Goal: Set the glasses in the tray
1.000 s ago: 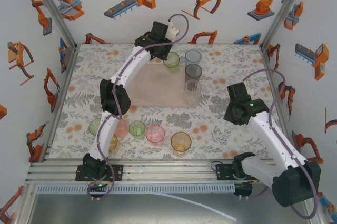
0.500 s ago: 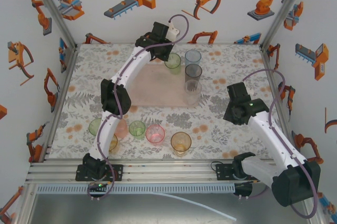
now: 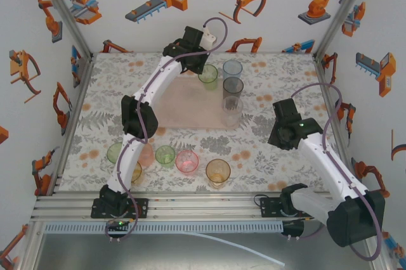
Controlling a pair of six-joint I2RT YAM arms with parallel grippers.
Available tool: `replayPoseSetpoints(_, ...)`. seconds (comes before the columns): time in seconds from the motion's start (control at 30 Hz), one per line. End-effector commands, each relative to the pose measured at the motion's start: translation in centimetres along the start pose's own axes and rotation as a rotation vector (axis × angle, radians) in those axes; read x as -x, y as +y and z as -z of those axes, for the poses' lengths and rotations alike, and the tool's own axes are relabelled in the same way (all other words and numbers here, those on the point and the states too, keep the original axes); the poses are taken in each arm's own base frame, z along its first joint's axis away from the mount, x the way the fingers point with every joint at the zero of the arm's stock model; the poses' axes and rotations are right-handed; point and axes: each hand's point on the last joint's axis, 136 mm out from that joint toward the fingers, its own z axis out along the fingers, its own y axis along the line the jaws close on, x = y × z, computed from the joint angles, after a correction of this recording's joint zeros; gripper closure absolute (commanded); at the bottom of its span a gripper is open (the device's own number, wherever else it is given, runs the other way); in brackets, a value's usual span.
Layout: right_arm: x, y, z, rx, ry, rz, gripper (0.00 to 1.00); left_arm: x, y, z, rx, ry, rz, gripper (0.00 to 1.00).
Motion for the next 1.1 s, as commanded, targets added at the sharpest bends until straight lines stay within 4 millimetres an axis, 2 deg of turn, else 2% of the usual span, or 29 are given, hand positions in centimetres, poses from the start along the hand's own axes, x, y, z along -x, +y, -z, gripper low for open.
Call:
replayPoseSetpoints(0.0,0.84,0.19,0.22,0.006,-0.023,0.005,0.66,0.81,0.06,0.33,-0.006,-0.023,0.001,0.83)
replayPoseSetpoints(0.47,0.85,0.24,-0.06,0.003,-0.018,0.006,0.66,0.91,0.13,0.00,-0.002,-0.028,-0.003,0.77)
replayPoseSetpoints(0.93,0.91,0.47,-0.23,0.010,-0.016,0.006,0.66,1.59,0.46,0.19,0.014,-0.053,-0.011,0.67)
replayPoseSetpoints(1.07,0.96,0.50,-0.20,0.011,-0.018,0.004,0.66,1.81,0.60,0.37,0.019,-0.060,-0.013,0.61)
